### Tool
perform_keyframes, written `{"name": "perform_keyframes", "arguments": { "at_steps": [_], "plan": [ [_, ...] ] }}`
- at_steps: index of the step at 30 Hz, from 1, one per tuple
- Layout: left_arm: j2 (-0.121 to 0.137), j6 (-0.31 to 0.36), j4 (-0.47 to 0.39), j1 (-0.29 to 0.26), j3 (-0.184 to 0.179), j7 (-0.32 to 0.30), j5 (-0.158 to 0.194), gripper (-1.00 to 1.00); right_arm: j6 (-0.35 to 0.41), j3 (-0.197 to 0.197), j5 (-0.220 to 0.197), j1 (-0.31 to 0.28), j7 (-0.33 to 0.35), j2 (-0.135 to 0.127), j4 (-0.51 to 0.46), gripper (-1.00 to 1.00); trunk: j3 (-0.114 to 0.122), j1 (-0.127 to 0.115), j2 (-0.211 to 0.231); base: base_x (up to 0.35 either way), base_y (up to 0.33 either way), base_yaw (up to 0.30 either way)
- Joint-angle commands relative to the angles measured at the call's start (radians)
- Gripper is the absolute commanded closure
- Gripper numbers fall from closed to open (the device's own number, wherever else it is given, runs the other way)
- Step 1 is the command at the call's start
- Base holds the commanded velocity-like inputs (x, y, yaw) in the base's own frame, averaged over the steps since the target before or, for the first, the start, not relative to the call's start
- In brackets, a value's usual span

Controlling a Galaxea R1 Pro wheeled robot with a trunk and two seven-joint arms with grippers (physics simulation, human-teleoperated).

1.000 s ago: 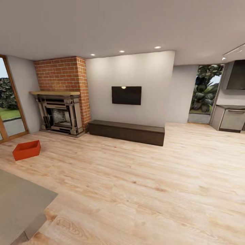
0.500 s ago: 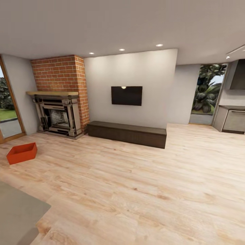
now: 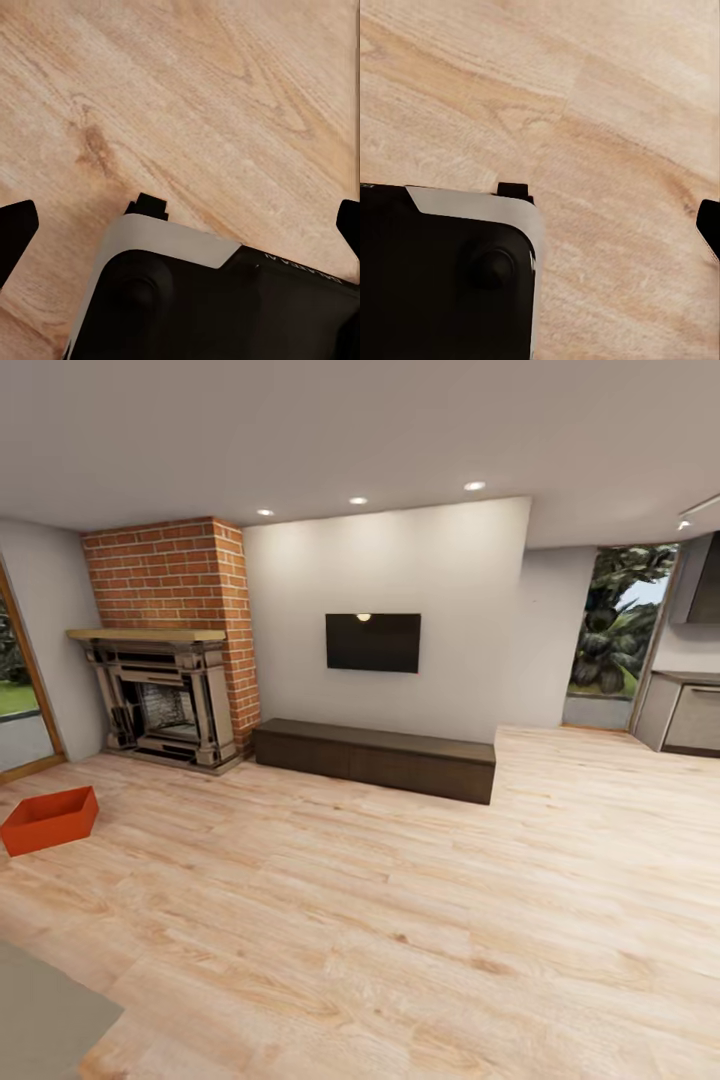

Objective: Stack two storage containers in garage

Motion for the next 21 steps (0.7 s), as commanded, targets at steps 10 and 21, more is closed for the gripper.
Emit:
{"name": "perform_keyframes", "arguments": {
  "at_steps": [10,21],
  "plan": [
    [0.0,-0.004,0.0,-0.001,-0.004,0.003,0.005,-1.0,-0.004,0.008,-0.007,-0.001,-0.001,0.001,0.003,-1.0,-0.001,0.001,-0.001,0.327,0.0,0.0],
    [0.0,-0.004,0.0,-0.001,-0.004,0.003,0.005,-1.0,-0.004,0.008,-0.007,-0.001,-0.001,0.001,0.003,-1.0,-0.001,0.001,-0.001,0.327,0.0,0.0]
  ]
}}
